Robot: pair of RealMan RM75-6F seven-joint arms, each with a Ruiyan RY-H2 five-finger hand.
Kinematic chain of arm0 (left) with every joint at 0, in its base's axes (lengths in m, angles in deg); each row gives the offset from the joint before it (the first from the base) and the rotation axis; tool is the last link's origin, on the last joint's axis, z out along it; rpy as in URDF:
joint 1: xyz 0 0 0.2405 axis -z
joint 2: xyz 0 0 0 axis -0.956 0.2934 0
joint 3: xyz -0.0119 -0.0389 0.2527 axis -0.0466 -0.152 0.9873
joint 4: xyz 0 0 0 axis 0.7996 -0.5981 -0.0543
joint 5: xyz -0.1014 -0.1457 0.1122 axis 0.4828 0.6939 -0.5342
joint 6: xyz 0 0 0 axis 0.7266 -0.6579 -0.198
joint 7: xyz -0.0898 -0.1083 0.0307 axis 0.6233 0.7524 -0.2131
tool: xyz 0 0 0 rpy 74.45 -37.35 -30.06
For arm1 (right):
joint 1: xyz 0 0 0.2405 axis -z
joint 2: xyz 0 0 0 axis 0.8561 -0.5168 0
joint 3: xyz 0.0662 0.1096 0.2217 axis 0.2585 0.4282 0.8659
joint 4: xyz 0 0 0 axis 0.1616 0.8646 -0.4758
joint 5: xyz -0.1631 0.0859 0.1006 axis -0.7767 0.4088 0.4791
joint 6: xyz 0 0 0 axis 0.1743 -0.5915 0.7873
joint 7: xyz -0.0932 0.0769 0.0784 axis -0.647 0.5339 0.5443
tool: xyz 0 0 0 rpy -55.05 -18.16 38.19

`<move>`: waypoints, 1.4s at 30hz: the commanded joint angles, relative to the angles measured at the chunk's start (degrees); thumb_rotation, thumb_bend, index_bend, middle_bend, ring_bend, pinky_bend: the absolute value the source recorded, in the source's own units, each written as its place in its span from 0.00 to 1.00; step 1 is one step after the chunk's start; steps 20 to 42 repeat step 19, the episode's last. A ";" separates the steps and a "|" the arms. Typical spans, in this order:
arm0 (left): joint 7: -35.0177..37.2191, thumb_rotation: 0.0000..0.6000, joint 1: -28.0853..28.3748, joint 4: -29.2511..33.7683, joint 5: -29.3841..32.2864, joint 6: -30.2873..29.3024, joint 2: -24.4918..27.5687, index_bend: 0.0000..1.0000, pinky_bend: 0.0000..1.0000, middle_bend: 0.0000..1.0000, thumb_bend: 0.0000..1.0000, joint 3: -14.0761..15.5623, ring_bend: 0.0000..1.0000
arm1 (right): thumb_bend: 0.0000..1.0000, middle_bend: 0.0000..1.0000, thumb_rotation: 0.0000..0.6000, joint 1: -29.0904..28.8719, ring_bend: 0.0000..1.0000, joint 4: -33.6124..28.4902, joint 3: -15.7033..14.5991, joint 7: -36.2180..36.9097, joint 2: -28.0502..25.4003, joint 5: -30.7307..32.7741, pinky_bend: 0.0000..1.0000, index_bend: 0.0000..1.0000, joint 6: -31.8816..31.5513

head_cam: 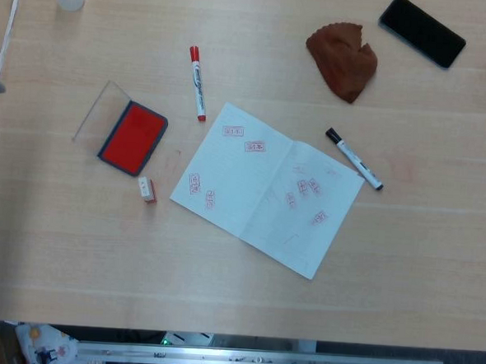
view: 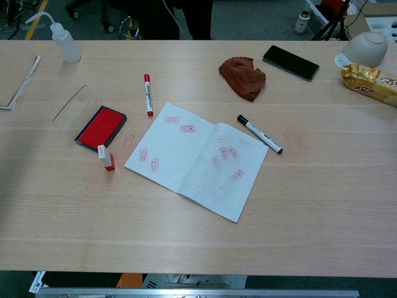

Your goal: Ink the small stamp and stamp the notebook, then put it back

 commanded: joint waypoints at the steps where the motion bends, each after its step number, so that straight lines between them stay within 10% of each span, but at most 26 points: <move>1: 0.67 1.00 -1.91 0.03 -0.09 -1.62 0.13 0.35 1.00 0.75 0.36 0.74 0.71 | 0.19 0.29 1.00 -0.08 0.16 -0.44 -0.35 -0.10 0.15 -0.88 0.24 0.21 -0.29; 42: 4.10 1.00 -11.65 7.69 -7.39 -12.24 3.38 0.37 1.00 0.76 0.36 4.44 0.71 | 0.19 0.31 1.00 0.55 0.18 -2.40 -1.05 -1.21 -0.05 -3.31 0.24 0.25 -2.98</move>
